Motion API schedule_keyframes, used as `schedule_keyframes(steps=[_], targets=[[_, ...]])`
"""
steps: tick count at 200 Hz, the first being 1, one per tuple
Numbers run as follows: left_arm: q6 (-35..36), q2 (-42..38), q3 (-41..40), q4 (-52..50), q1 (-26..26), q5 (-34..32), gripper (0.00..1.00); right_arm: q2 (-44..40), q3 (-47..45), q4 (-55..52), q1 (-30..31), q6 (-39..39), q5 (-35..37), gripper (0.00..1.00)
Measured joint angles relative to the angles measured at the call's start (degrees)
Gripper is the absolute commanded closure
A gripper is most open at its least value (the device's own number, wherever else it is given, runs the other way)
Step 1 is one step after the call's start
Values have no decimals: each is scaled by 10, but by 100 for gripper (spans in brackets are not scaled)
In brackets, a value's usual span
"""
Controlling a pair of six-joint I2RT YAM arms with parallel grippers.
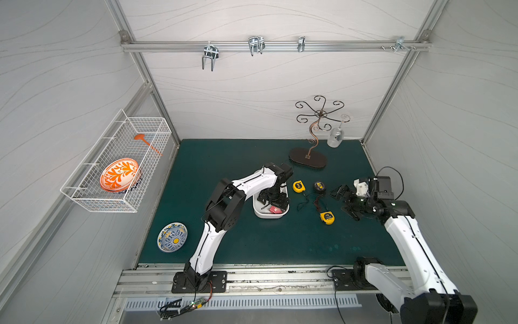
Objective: Take the tape measure out of the storage box
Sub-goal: Pick up the tape measure from the storage box.
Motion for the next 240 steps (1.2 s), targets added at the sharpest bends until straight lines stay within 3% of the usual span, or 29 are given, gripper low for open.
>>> schedule_keyframes(steps=[86,240], targets=[[-10,-1,13,-29,30,-88,5,0,0,7,0,3,0,1],[5,-2,15,-25,20,-68,4,1,0,8,0,3,-2,1]])
